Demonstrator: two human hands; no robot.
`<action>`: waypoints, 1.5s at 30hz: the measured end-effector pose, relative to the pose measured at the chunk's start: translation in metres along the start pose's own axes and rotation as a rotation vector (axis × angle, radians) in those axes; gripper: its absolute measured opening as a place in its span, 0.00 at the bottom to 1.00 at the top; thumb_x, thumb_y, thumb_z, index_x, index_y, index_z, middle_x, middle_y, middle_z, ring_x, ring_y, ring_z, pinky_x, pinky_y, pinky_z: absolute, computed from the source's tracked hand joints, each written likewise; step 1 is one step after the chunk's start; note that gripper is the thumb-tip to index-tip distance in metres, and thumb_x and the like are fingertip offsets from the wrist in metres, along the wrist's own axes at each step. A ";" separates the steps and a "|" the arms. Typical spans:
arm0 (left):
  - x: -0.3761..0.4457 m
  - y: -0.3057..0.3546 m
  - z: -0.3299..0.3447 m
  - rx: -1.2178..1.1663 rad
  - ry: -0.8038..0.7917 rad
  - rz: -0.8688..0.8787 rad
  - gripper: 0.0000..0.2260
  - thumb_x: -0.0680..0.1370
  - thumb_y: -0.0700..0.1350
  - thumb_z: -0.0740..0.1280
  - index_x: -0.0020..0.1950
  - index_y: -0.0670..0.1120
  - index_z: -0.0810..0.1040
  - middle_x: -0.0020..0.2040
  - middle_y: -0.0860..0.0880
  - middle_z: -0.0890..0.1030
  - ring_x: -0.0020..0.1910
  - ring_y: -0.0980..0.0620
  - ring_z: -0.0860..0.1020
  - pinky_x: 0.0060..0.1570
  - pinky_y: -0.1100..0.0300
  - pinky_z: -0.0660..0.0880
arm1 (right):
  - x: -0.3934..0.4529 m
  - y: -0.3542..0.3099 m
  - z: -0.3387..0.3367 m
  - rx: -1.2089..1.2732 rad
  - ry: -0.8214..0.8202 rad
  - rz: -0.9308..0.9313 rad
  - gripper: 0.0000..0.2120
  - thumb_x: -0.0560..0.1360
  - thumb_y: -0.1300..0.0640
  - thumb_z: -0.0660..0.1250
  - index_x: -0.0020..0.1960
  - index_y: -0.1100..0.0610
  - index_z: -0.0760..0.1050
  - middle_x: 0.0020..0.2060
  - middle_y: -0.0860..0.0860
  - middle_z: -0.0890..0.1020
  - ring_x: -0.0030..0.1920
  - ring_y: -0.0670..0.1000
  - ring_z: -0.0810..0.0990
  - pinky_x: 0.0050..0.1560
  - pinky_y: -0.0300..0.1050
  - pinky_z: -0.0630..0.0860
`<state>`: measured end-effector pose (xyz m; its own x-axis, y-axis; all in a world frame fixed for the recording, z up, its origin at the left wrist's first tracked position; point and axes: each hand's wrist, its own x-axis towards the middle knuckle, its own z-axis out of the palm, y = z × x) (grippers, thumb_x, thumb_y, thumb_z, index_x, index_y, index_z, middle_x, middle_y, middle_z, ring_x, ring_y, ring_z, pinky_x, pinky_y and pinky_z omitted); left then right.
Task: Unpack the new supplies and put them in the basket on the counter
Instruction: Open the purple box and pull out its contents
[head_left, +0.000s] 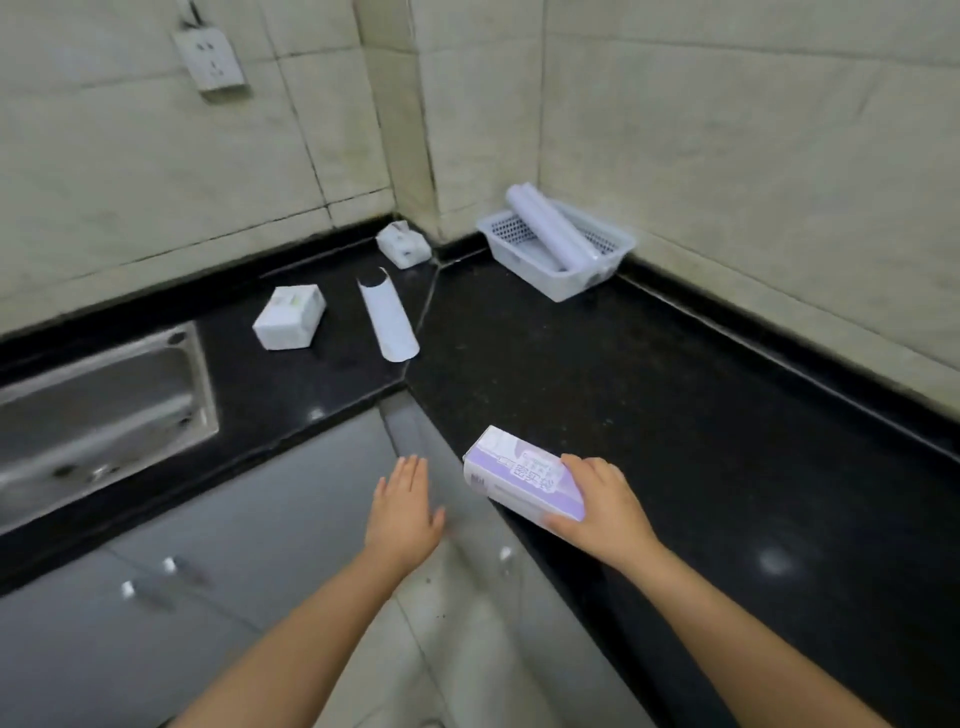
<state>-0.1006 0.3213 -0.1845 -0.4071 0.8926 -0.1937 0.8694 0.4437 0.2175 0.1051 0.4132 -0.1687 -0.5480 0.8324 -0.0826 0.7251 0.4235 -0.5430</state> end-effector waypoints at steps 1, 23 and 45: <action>0.011 -0.019 -0.008 -0.011 0.004 -0.004 0.30 0.79 0.49 0.57 0.76 0.41 0.47 0.78 0.46 0.49 0.77 0.49 0.47 0.76 0.53 0.46 | 0.019 -0.016 0.008 -0.005 -0.011 -0.024 0.33 0.68 0.49 0.69 0.69 0.54 0.61 0.62 0.53 0.71 0.63 0.54 0.66 0.61 0.43 0.67; 0.292 -0.114 -0.126 -1.313 -0.292 -0.208 0.22 0.76 0.46 0.67 0.67 0.44 0.66 0.64 0.42 0.74 0.54 0.49 0.77 0.54 0.55 0.74 | 0.297 -0.110 0.033 0.190 0.146 -0.107 0.32 0.64 0.56 0.76 0.65 0.55 0.68 0.57 0.46 0.71 0.58 0.45 0.66 0.58 0.39 0.62; 0.414 -0.066 -0.110 -0.163 -0.299 0.705 0.32 0.73 0.45 0.69 0.73 0.44 0.59 0.70 0.44 0.64 0.68 0.46 0.64 0.68 0.58 0.62 | 0.356 -0.109 0.019 0.700 0.162 0.612 0.17 0.71 0.57 0.70 0.58 0.60 0.73 0.44 0.54 0.79 0.42 0.52 0.78 0.43 0.47 0.79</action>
<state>-0.3573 0.6701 -0.1734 0.3386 0.9189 -0.2023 0.8333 -0.1930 0.5181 -0.1768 0.6565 -0.1542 -0.0524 0.9008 -0.4311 0.4235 -0.3709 -0.8265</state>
